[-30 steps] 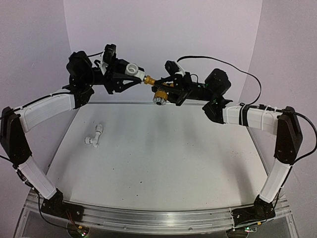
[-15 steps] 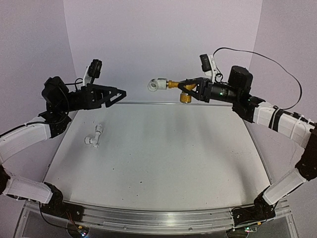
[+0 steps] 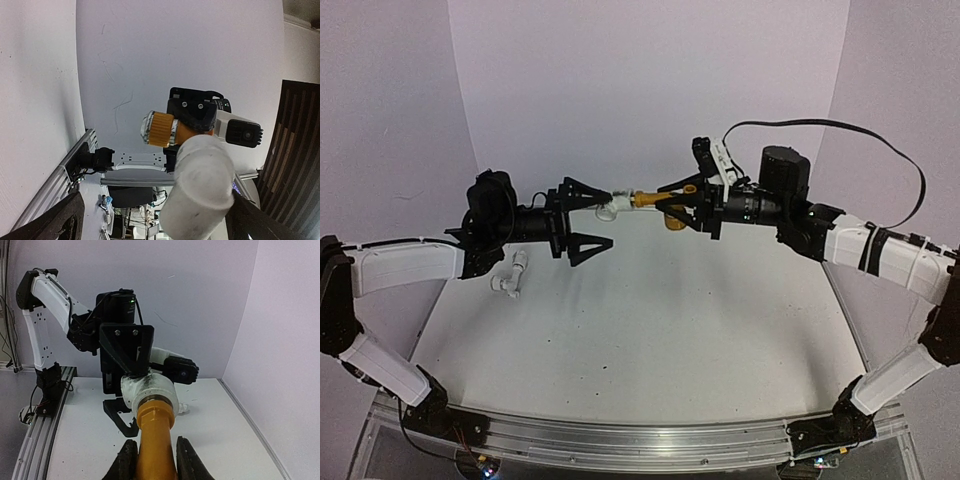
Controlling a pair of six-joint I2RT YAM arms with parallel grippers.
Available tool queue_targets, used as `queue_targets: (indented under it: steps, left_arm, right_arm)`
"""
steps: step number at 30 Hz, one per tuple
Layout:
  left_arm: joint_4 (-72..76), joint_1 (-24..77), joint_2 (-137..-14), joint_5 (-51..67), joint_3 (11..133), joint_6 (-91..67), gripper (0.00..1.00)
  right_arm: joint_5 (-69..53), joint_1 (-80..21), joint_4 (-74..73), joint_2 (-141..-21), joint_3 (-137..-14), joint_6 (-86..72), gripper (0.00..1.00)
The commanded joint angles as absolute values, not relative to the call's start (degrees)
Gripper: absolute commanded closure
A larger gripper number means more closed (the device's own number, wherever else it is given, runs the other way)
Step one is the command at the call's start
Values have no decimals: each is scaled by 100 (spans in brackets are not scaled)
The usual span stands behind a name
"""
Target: Install the water faucets
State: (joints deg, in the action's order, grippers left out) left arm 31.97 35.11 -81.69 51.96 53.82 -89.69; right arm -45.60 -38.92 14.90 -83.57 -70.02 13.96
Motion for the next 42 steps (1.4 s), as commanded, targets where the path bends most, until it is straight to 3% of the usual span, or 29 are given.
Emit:
queue_targets:
  steps: [1,5,8,12,15,16,20,22,25,27,29,31,33,35,36,38,41,42]
  left_arm:
    - [3427,3564,-8092,5106,5925,-8324,0]
    - [3487,3675,-8140,5225,6130,-7813,7]
    - [3534,3795,-8290,5463,6293,-7634,20]
    - [3555,3823,-8345,5585,6342,-7138,48]
    - [3552,3805,-8400,5672,6427,-6646,62]
    - [3558,3773,-8522,5803,6576,-6286,73]
    - [3549,3613,-8744,6173,6898,-5172,92]
    - [3550,3486,-8804,6474,7001,-4338,99]
    - [3474,3179,-8611,7189,6862,-2000,100]
    - [3425,2917,-8420,7218,6720,-897,100]
    - [3373,2692,-8541,7125,6977,-509,100]
    - [3362,2539,-8775,7277,7373,-842,100]
    - [3363,2442,-8978,7270,7759,-1548,100]
    - [3355,2424,-8963,6858,7752,-2520,100]
    - [3352,2424,-8963,6858,7752,-2520,100]
    - [3326,2342,-8663,6127,7300,-4126,100]
    - [3287,2331,-8399,5908,6894,-5726,100]
    - [3287,2336,-8342,5880,6806,-6052,100]
  right_arm:
    - [-4633,-4018,1794,-8473,-7256,1424,100]
    - [-4640,-4034,1793,-8540,-7304,1234,100]
    - [-4636,-4043,1789,-8591,-7378,1064,100]
    - [-4779,-4043,1784,-8639,-7422,786,100]
    - [-4946,-4042,1784,-8632,-7451,528,100]
    - [-5075,-4036,1772,-8637,-7485,299,100]
    - [-5525,-4023,1716,-8748,-7660,-657,100]
    - [-5926,-3960,1705,-8853,-7792,-1448,100]
    - [-6579,-3690,1791,-9368,-8293,-4590,100]
    - [-6917,-3639,3173,-9683,-8043,-7551,100]
    - [-6331,-3632,5566,-9684,-7261,-9869,95]
    - [-6220,-3605,5860,-9671,-7223,-10419,84]
    - [-6142,-3534,5461,-9503,-7365,-9953,62]
    - [-6201,-3377,4325,-9315,-7577,-8517,40]
    - [-6212,-3377,4325,-9272,-7577,-8517,40]
    - [-6090,-3174,2432,-8843,-7754,-5340,19]
    - [-4888,-3321,305,-8188,-7653,-1253,7]
    - [-4410,-3366,228,-7991,-7488,-621,6]
